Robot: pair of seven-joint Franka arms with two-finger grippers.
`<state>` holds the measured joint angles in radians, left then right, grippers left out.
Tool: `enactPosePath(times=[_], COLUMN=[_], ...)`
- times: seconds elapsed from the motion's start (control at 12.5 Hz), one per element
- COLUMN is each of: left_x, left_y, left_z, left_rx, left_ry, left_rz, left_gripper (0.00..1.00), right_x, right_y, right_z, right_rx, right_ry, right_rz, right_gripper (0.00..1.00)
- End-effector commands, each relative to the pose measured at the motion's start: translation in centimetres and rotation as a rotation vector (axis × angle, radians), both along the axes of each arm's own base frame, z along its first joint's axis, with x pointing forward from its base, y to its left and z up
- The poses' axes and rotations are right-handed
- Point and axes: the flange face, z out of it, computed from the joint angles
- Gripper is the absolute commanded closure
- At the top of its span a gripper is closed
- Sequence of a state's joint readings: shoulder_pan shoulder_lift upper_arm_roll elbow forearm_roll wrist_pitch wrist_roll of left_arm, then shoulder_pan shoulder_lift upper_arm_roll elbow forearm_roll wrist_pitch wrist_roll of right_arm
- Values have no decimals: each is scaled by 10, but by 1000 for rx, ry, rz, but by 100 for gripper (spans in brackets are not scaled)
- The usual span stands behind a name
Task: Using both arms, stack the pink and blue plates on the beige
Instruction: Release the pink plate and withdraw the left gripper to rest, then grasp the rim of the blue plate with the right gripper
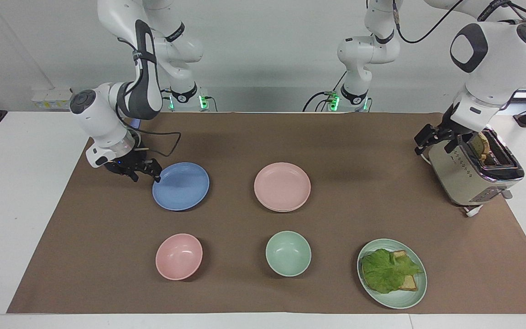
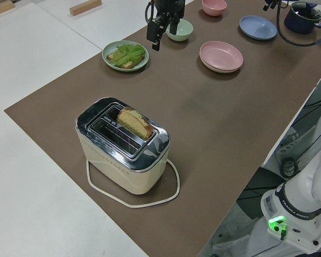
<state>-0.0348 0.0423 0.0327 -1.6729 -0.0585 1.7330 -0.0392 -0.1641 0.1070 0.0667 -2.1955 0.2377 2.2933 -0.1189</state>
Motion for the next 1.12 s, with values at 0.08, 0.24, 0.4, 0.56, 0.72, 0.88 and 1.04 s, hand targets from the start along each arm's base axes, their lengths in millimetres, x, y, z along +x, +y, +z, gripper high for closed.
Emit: enactPosePath(times=[0.08, 0.24, 0.4, 0.56, 0.72, 0.88, 1.04], left_x=[0, 0, -2, -7, -8, -7, -7], left_y=[3, 3, 1, 2, -2, -1, 0], left_z=[2, 2, 2, 7, 10, 11, 12], left_rx=[25, 25, 29, 32, 31, 30, 28], left_ry=[14, 18, 30, 25, 19, 11, 12], left_rz=[-8, -8, -11, -16, -19, -17, -10], left_gripper=[0, 0, 0, 0, 0, 0, 0], right_x=[-3, -4, -4, -4, -4, -2, 7], right_y=[-1, -10, -10, -10, -10, -10, -2], right_z=[-27, -31, -32, -32, -32, -28, -1], right_rx=[69, 70, 72, 75, 78, 80, 79], right_ry=[11, 17, 19, 23, 33, 36, 1], right_rz=[18, 11, 9, -2, -32, -44, -47], right_gripper=[28, 36, 62, 100, 100, 100, 100])
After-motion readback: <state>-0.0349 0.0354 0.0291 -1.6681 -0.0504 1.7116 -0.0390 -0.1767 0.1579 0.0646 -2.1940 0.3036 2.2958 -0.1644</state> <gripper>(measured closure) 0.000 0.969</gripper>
